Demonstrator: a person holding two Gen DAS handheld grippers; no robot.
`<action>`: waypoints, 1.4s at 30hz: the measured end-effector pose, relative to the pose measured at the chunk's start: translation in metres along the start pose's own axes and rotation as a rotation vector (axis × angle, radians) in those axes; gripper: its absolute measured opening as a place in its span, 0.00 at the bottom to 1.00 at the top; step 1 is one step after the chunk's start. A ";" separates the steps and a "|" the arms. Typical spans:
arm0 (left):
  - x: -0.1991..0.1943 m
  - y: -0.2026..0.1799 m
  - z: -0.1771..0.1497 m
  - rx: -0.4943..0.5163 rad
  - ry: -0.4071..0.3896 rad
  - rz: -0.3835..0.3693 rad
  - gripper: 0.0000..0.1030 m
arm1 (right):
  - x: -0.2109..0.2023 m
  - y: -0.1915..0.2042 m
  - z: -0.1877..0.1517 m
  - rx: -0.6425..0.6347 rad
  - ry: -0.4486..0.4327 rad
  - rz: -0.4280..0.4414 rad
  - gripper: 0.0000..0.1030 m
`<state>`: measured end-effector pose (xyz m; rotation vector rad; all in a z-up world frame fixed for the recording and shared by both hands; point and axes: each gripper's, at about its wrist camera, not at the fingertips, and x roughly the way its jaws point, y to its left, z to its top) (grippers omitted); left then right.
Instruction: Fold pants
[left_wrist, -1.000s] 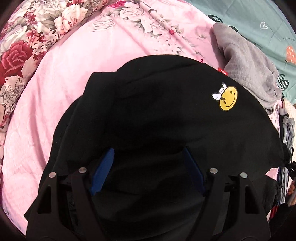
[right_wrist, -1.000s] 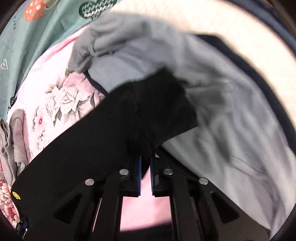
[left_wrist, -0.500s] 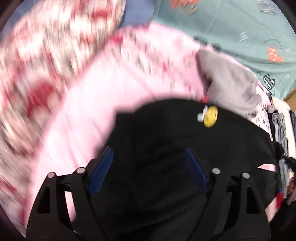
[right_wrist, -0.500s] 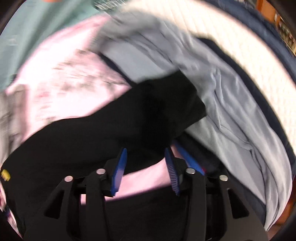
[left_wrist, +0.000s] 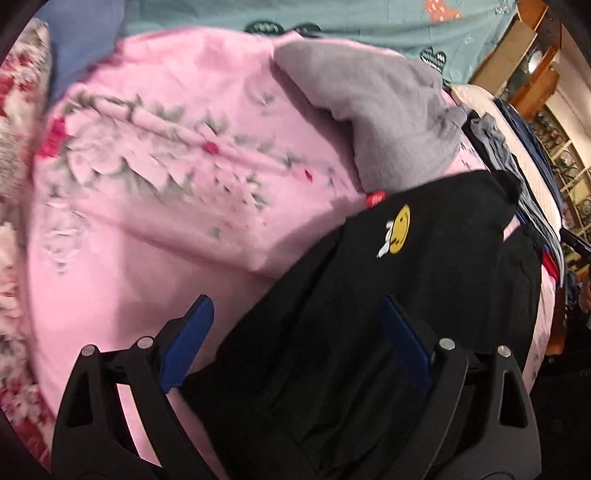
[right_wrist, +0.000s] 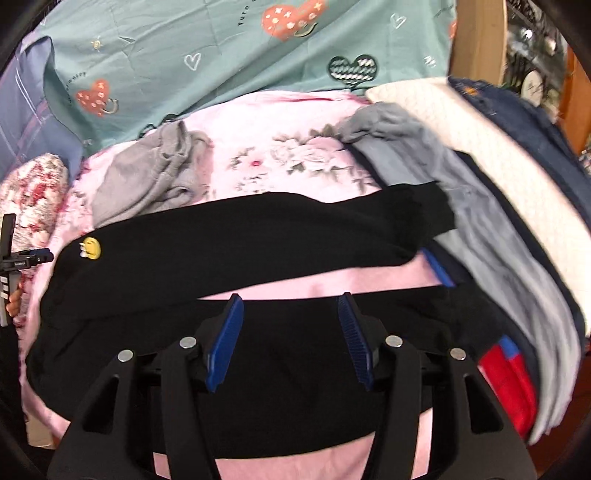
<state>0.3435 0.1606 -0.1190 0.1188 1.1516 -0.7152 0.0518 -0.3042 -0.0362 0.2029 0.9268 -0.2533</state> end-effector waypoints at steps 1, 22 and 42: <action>0.008 0.002 -0.003 -0.004 0.011 -0.020 0.85 | 0.002 0.003 0.000 -0.008 0.006 -0.014 0.53; -0.048 -0.004 -0.046 -0.058 -0.171 -0.067 0.11 | 0.145 0.336 0.092 -1.005 0.158 0.550 0.56; -0.023 0.032 -0.018 -0.179 -0.097 0.106 0.19 | 0.205 0.377 0.089 -1.001 0.178 0.370 0.02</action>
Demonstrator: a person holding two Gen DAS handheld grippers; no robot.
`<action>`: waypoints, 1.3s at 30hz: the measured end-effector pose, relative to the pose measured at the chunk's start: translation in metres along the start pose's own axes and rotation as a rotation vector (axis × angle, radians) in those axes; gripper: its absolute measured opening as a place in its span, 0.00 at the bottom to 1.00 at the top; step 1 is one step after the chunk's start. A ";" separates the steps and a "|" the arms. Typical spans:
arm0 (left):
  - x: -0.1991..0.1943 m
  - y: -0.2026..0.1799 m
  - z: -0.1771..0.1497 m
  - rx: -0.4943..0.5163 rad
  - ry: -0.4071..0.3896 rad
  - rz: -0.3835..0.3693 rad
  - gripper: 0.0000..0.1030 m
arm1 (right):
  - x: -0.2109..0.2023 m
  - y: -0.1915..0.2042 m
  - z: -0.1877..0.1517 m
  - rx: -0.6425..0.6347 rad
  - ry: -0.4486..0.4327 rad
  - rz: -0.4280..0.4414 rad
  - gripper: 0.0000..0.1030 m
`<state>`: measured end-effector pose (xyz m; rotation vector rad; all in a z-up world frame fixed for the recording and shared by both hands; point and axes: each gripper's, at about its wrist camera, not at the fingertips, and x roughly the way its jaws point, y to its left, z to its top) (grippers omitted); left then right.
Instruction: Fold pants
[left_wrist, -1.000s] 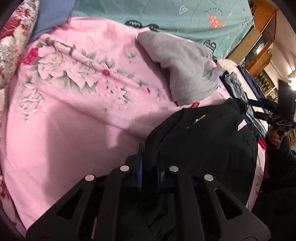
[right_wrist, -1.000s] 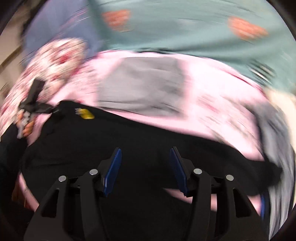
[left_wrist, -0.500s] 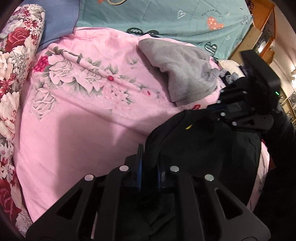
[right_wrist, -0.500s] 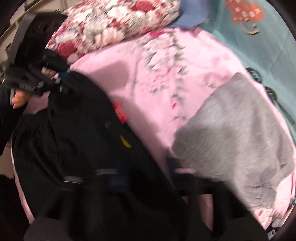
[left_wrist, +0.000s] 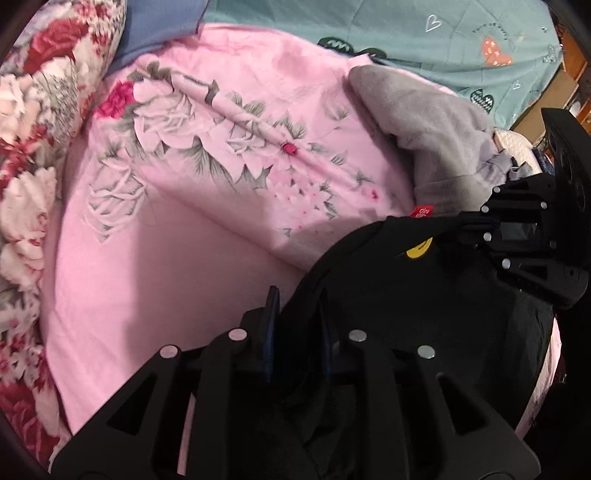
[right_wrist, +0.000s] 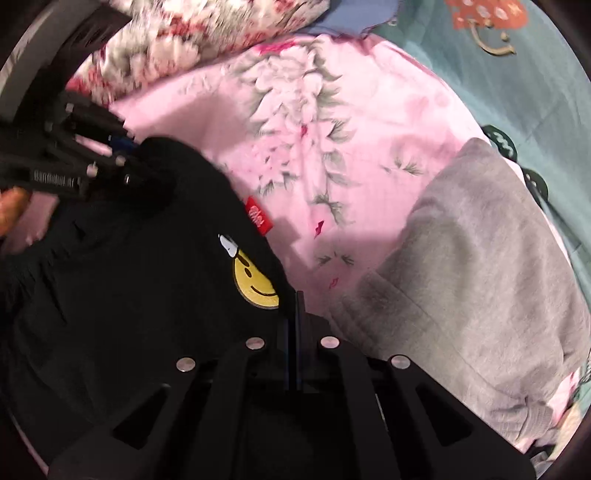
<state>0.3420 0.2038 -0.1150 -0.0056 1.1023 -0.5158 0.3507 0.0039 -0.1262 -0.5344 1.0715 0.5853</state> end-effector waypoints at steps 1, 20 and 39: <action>-0.009 -0.003 -0.003 0.011 -0.015 -0.001 0.19 | -0.008 -0.001 -0.001 0.009 -0.014 0.011 0.02; -0.131 -0.083 -0.208 0.130 -0.120 -0.011 0.07 | -0.122 0.147 -0.128 0.005 -0.080 0.329 0.02; -0.171 -0.075 -0.272 -0.051 -0.262 -0.064 0.83 | -0.091 0.235 -0.156 -0.136 0.007 0.315 0.41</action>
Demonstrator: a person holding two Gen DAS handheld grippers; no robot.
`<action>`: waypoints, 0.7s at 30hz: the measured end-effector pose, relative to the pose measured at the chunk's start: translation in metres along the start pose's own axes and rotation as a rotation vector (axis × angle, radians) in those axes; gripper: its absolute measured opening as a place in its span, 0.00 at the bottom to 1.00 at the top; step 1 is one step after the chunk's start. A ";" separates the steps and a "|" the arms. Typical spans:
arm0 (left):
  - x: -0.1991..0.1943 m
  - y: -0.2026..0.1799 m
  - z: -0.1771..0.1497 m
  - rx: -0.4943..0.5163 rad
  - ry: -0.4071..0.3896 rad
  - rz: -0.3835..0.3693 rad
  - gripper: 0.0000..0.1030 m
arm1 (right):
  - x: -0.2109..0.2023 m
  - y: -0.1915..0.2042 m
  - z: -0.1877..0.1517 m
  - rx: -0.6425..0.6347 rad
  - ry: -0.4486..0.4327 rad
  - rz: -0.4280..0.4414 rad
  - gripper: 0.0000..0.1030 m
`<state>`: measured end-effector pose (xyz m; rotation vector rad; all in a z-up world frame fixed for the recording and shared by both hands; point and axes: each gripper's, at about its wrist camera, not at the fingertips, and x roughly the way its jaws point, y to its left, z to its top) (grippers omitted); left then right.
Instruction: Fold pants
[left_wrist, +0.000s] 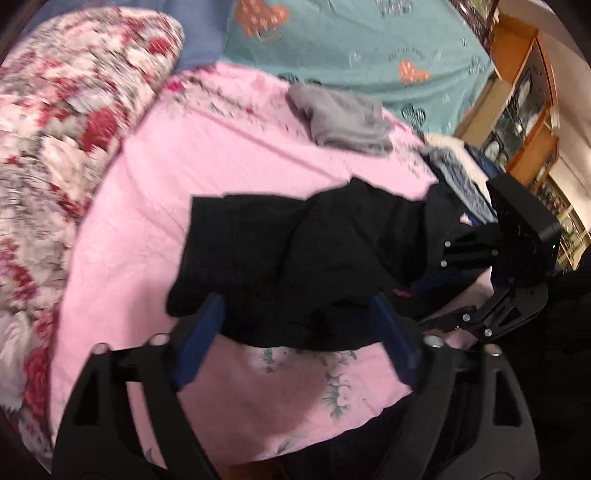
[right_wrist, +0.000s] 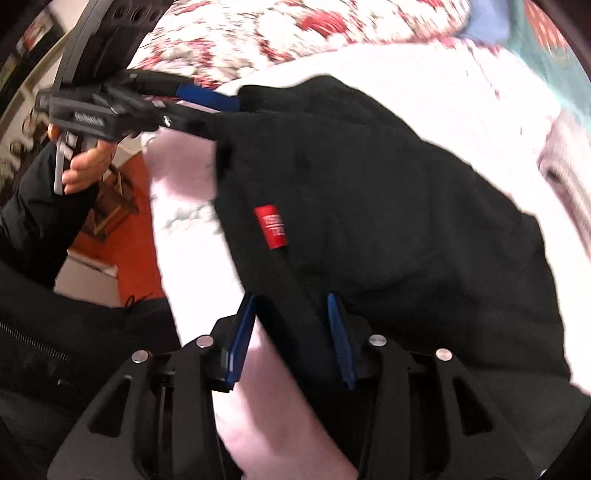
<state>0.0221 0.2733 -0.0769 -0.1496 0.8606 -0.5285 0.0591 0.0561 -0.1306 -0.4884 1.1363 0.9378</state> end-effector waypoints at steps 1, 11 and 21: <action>-0.010 -0.001 0.001 -0.018 -0.032 -0.022 0.83 | -0.005 0.003 0.001 -0.013 -0.013 0.006 0.41; 0.016 -0.020 0.035 -0.343 -0.107 -0.067 0.78 | -0.007 -0.029 0.034 0.151 -0.158 -0.010 0.08; 0.113 -0.005 0.002 -0.477 0.182 0.103 0.03 | 0.018 -0.008 0.015 0.182 -0.095 0.122 0.08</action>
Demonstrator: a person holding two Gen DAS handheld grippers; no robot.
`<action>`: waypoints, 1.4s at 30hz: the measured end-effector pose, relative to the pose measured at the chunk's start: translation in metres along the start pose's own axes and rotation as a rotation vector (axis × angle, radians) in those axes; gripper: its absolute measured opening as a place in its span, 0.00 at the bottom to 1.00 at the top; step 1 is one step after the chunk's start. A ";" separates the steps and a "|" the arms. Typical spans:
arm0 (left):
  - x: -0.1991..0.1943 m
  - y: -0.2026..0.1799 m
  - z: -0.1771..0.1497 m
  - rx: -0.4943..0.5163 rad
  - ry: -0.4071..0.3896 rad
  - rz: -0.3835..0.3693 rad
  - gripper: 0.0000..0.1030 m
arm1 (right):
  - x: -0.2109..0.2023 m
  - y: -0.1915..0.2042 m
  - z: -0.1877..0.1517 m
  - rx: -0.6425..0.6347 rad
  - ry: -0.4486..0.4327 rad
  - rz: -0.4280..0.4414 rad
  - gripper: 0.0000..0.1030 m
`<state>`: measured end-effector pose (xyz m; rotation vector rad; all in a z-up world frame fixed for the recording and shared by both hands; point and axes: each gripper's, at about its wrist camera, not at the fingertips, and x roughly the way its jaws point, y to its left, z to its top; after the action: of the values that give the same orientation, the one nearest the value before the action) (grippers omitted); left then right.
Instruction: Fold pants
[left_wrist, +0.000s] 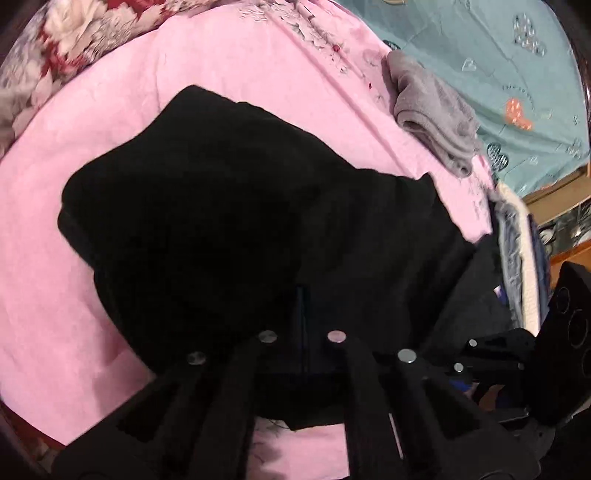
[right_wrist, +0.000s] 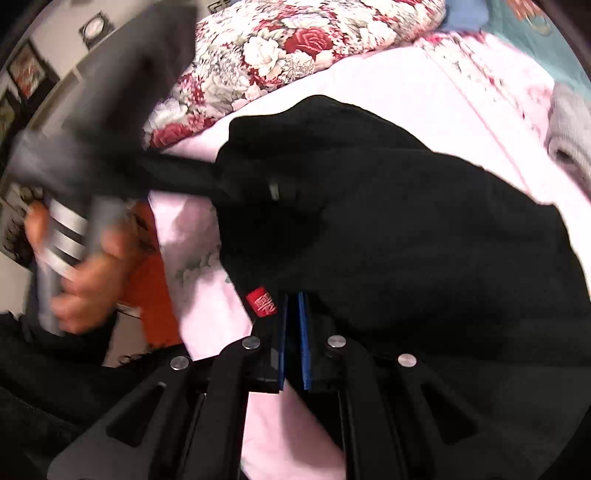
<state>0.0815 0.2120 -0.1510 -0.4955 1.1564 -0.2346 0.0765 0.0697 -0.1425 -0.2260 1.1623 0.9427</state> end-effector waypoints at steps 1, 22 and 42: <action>-0.001 0.003 0.000 -0.016 0.001 -0.015 0.03 | -0.005 -0.003 -0.001 0.023 -0.005 0.026 0.08; -0.004 0.004 -0.005 0.013 -0.027 -0.017 0.03 | -0.273 -0.401 -0.141 1.266 -0.059 -0.611 0.49; -0.002 0.004 0.000 0.019 -0.002 -0.018 0.03 | -0.223 -0.461 -0.140 1.377 0.084 -0.667 0.49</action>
<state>0.0803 0.2162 -0.1508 -0.4895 1.1474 -0.2603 0.3002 -0.4121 -0.1502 0.4547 1.4340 -0.5431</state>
